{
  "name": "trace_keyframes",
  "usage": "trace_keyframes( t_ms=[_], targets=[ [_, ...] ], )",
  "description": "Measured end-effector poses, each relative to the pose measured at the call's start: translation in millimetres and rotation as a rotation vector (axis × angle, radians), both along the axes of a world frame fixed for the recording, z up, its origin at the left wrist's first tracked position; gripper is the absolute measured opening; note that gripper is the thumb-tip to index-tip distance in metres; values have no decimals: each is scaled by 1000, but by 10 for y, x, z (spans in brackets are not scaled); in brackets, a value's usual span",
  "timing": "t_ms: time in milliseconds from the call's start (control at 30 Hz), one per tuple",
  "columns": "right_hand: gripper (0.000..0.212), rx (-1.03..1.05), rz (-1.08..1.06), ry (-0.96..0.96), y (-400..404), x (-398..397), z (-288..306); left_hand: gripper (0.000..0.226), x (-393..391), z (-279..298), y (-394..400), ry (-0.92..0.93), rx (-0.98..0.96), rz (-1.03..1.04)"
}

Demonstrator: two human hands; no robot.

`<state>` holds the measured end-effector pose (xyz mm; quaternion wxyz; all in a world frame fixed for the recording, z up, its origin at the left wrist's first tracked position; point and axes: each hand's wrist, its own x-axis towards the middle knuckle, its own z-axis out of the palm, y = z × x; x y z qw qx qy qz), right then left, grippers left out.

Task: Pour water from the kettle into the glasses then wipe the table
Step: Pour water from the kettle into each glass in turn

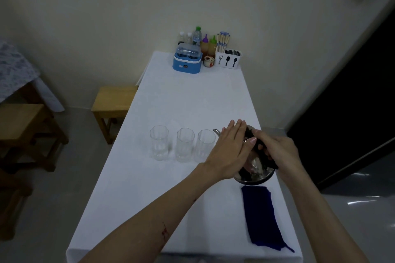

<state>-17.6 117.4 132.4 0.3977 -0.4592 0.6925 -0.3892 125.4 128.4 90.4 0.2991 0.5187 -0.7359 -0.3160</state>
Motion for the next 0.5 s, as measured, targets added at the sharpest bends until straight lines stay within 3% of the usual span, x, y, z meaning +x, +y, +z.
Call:
trace_keyframes(
  t_ms=[500],
  targets=[
    [50, -6, 87, 168, -25, -62, 173, 62, -94, 12, 47, 123, 72, 19]
  ],
)
